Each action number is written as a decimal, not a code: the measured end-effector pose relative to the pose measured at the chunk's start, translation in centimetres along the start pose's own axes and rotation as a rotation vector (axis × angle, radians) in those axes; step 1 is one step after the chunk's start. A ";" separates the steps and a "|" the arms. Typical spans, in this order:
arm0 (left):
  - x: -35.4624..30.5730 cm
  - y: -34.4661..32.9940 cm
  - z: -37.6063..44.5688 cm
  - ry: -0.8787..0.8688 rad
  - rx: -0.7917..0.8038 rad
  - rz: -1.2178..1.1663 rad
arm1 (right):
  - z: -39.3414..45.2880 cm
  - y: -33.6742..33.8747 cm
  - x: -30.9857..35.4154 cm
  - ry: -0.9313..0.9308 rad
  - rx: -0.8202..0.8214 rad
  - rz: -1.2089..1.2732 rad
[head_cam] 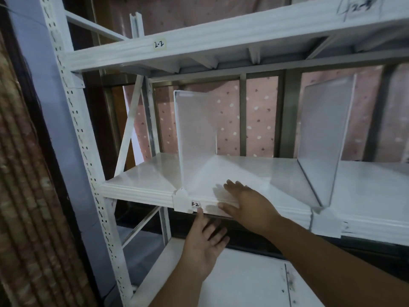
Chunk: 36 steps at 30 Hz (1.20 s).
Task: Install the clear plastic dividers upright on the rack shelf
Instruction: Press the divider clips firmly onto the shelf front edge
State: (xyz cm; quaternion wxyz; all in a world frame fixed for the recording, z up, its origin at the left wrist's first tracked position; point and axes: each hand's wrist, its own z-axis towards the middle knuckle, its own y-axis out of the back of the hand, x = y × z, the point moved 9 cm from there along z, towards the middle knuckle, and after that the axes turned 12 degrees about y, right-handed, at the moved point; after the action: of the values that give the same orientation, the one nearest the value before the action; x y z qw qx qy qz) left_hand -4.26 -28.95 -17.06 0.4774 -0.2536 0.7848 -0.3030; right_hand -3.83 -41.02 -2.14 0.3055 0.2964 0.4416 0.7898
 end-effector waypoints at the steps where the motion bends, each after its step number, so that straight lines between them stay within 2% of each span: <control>1: 1.2 -0.5 -0.1 0.027 0.011 0.017 | -1.4 0.9 -0.2 -0.005 -0.025 0.008; 8: 11.8 -6.6 -0.2 0.256 0.144 0.130 | -11.3 7.6 -1.8 -0.093 -0.118 -0.006; 12: 16.8 -10.9 -0.7 0.321 0.256 0.176 | -16.7 11.3 -2.9 -0.133 -0.162 -0.079; 17: 20.9 -15.5 -0.9 0.385 0.295 0.126 | -21.4 14.5 -6.5 -0.272 -0.185 -0.134; 25: 21.2 -18.8 -0.1 0.340 0.337 -0.028 | -21.4 14.0 -13.5 -0.442 -0.067 -0.159; 30: 20.3 -18.8 0.5 0.311 0.302 -0.064 | -18.2 12.5 -14.4 -0.369 0.005 -0.139; 33: 20.2 -18.4 0.8 0.315 0.264 -0.049 | -16.8 11.6 -14.2 -0.261 0.079 -0.319; 36: 20.1 -18.1 1.3 0.319 0.242 -0.027 | -16.3 11.4 -14.4 -0.216 0.063 -0.385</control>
State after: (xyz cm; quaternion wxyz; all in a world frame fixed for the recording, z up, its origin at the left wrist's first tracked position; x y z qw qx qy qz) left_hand -9.51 -55.55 -16.51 0.3700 -0.1537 0.8047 -0.4380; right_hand -9.23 -65.03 -2.04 0.4865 0.2989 0.4792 0.6666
